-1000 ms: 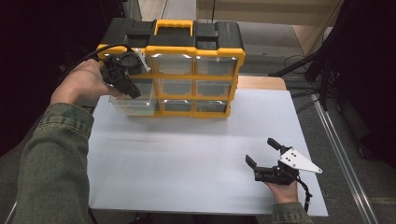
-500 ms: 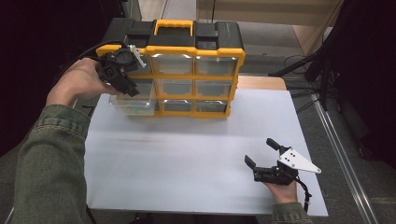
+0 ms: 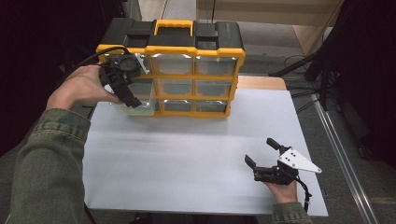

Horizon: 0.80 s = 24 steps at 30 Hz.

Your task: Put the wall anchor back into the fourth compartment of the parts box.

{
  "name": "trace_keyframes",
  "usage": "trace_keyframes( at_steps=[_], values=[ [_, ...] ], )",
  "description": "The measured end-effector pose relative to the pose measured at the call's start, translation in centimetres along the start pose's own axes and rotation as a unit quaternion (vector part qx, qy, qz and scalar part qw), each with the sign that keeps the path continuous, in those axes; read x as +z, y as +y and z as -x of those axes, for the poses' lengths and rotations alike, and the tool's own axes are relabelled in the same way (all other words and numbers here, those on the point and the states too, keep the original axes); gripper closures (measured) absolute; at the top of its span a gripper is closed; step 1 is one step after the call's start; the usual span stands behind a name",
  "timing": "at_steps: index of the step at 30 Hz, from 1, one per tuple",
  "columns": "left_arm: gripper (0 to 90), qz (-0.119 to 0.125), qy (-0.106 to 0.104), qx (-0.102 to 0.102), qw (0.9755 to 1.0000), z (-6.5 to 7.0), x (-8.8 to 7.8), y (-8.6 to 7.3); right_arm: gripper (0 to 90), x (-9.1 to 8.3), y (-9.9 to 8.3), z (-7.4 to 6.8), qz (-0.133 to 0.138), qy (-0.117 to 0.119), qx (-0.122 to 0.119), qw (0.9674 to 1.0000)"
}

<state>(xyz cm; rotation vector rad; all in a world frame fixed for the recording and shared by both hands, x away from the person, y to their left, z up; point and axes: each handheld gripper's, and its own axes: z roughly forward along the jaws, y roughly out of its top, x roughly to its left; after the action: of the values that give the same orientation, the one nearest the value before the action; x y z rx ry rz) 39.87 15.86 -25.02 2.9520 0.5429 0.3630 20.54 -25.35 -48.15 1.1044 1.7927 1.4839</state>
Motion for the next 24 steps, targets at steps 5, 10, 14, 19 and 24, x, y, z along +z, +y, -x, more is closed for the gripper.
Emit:
trace_keyframes(
  at_steps=[5, 10, 14, 19, 24],
  values=[
    [13.2, -0.001, 0.003, 0.002, 1.0000, 0.7, -0.1, 0.1, 0.8, 0.0, 0.0, 0.0, 0.001, 0.000, 0.002, 1.0000],
    [7.7, -0.002, 0.009, 0.004, 0.9999, 2.0, -0.1, 0.4, 0.8, -0.1, 0.1, 0.0, 0.002, -0.001, 0.002, 1.0000],
    [0.0, -0.017, 0.013, 0.006, 0.9998, 3.0, 0.2, 0.8, 0.8, 0.0, 0.1, 0.0, 0.003, 0.000, 0.002, 1.0000],
    [0.0, -0.007, 0.013, 0.019, 0.9997, 4.3, 0.3, 1.2, 0.8, 0.0, 0.1, 0.0, 0.002, 0.002, 0.004, 1.0000],
    [0.0, -0.006, 0.012, 0.039, 0.9991, 5.8, 0.4, 1.4, 0.8, 0.1, 0.0, -0.1, 0.001, 0.002, 0.002, 1.0000]
  ],
)
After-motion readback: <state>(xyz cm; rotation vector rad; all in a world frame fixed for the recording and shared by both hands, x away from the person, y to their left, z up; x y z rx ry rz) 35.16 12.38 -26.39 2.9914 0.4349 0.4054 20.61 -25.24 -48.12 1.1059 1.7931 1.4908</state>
